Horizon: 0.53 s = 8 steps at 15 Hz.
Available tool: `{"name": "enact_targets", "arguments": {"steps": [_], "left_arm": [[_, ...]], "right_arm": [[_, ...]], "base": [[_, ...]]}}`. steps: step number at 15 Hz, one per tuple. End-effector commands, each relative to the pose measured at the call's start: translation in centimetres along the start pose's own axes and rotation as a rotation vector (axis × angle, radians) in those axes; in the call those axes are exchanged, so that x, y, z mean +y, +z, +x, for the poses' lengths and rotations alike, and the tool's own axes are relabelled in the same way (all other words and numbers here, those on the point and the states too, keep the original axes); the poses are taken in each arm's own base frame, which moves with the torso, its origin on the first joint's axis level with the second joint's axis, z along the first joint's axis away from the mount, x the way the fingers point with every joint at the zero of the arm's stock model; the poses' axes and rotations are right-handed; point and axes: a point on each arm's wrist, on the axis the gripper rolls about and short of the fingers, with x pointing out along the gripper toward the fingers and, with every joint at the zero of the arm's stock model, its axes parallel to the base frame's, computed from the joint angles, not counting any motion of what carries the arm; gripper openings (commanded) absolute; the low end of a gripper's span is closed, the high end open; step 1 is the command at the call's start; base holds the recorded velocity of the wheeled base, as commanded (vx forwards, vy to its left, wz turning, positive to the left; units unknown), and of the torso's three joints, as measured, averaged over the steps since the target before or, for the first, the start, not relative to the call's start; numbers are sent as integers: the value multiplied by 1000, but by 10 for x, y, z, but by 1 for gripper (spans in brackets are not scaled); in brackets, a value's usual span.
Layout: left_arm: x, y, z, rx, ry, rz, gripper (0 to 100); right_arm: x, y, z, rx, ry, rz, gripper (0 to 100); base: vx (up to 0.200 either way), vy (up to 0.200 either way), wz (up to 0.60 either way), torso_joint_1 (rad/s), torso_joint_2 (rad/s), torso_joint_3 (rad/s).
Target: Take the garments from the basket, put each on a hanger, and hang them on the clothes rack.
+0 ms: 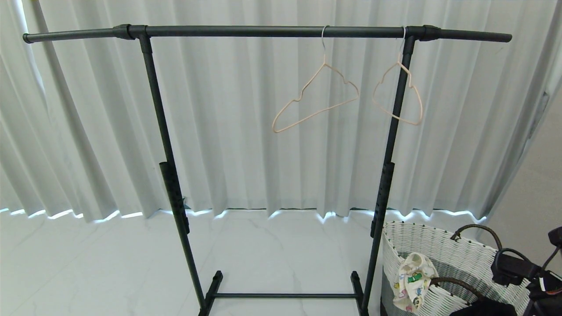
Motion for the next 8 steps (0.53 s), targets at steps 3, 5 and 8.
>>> {"name": "enact_targets", "arguments": {"steps": [3, 5, 8], "left_arm": [[0, 0, 0, 0, 0, 0, 100], [0, 0, 0, 0, 0, 0, 100], [0, 0, 0, 0, 0, 0, 100]], "right_arm": [[-8, 6, 34, -21, -13, 2, 100], [-13, 7, 45, -31, -34, 7, 100], [-14, 8, 50, -39, -47, 7, 100]], "base": [[0, 0, 0, 0, 0, 0], [0, 0, 0, 0, 0, 0], [0, 0, 0, 0, 0, 0]]}}
